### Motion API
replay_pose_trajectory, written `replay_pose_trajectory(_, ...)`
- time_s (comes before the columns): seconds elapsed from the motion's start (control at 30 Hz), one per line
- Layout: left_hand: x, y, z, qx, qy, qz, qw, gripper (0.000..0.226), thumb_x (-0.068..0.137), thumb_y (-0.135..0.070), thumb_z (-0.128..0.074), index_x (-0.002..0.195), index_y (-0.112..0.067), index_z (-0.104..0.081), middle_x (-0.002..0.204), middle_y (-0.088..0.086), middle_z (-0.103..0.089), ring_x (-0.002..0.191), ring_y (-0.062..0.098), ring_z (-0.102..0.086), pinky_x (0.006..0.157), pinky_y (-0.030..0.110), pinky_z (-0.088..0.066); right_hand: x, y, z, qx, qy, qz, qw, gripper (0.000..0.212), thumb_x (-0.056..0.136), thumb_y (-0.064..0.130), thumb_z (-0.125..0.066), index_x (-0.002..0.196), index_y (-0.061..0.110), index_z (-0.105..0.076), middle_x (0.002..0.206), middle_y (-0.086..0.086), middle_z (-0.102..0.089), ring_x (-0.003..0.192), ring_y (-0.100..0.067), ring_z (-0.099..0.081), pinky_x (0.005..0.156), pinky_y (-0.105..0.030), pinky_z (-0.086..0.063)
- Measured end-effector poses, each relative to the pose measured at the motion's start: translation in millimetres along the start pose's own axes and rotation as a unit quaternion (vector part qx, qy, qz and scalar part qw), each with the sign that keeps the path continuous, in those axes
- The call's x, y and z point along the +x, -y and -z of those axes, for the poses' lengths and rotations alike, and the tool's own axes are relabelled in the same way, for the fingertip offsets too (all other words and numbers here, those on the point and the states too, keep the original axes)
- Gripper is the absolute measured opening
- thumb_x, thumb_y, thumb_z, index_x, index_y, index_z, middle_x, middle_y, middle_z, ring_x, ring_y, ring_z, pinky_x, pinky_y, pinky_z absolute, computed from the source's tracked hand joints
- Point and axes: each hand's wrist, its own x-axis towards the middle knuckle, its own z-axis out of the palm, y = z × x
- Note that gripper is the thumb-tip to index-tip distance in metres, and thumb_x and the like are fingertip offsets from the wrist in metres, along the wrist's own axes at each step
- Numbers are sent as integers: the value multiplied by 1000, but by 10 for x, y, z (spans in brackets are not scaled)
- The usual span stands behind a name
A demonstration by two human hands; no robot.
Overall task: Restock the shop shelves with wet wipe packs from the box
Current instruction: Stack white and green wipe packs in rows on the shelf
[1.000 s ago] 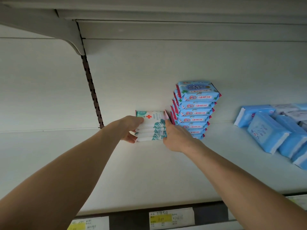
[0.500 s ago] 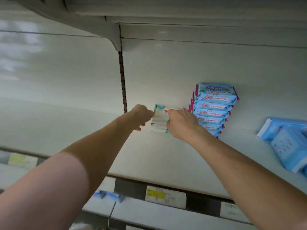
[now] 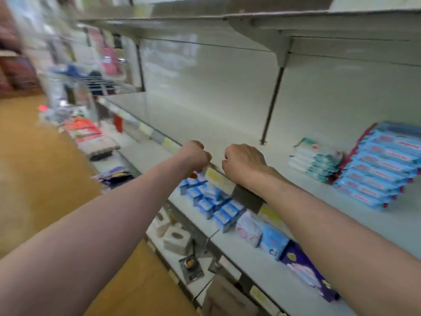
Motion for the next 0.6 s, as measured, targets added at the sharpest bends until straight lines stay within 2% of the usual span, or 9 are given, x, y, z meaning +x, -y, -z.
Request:
replay_pose_trajectory(0.07, -164, 283, 323, 2, -34, 27, 999, 45, 95, -9, -46, 140, -9, -41, 109, 11, -52, 76, 22, -55, 72, 34, -50, -23, 417, -38, 7, 11, 40, 999, 9, 92, 12, -49, 87, 12, -57, 85, -7, -52, 78, -28, -49, 64, -26, -34)
replay_pose_trajectory(0.2, -600, 914, 988, -9, -100, 96, 990, 41, 94, -11, -45, 135, -13, -45, 109, 12, -57, 70, 22, -53, 70, 34, -51, -206, 1286, -139, 10, 29, 137, 990, 29, 91, 8, -47, 64, 13, -37, 74, -6, -44, 77, -27, -45, 57, -26, -30)
replay_pose_trajectory(0.27, -896, 1232, 1313, -22, -128, 128, 983, 28, 95, -9, -44, 121, -12, -52, 106, 12, -55, 75, 24, -52, 67, 34, -49, -340, 1749, -215, 23, 40, 192, 980, 19, 92, 13, -48, 74, 13, -49, 83, -8, -54, 84, -32, -51, 59, -26, -32)
replay_pose_trajectory(0.3, -1051, 1403, 1468, -30, -144, 145, 978, 29, 96, -9, -44, 123, -13, -52, 106, 11, -54, 79, 25, -53, 69, 35, -50, -418, 1996, -265, 34, 43, 218, 975, 14, 94, 16, -47, 88, 12, -59, 93, -9, -60, 92, -33, -55, 63, -26, -34)
replay_pose_trajectory(0.33, -1225, 1581, 1621, -39, -160, 163, 973, 31, 97, -11, -45, 127, -15, -50, 107, 11, -54, 83, 25, -55, 70, 36, -51, -507, 2262, -330, 38, 46, 242, 968, 19, 95, 18, -46, 102, 12, -62, 104, -9, -63, 98, -32, -57, 66, -26, -35)
replay_pose_trajectory(0.37, -1399, 1773, 1769, -47, -174, 180, 967, 31, 97, -12, -46, 128, -17, -50, 108, 11, -54, 85, 25, -57, 70, 36, -53, -613, 2524, -402, 34, 48, 268, 962, 21, 95, 18, -45, 107, 13, -62, 110, -9, -64, 99, -31, -58, 68, -28, -36)
replay_pose_trajectory(0.47, -1956, 2358, 2160, -62, -210, 232, 948, 43, 98, -14, -48, 140, -14, -41, 110, 10, -53, 81, 20, -57, 61, 33, -51, -1010, 3306, -618, 16, 58, 333, 941, 17, 94, 18, -46, 98, 13, -61, 106, -9, -65, 92, -28, -60, 65, -31, -39)
replay_pose_trajectory(0.6, -2674, 3076, 2573, -80, -259, 300, 915, 48, 98, -12, -49, 144, -10, -37, 116, 12, -53, 91, 24, -59, 65, 35, -52, -1605, 4232, -878, 11, 103, 390, 915, 12, 94, 16, -47, 94, 15, -59, 100, -7, -64, 88, -28, -60, 63, -31, -40)
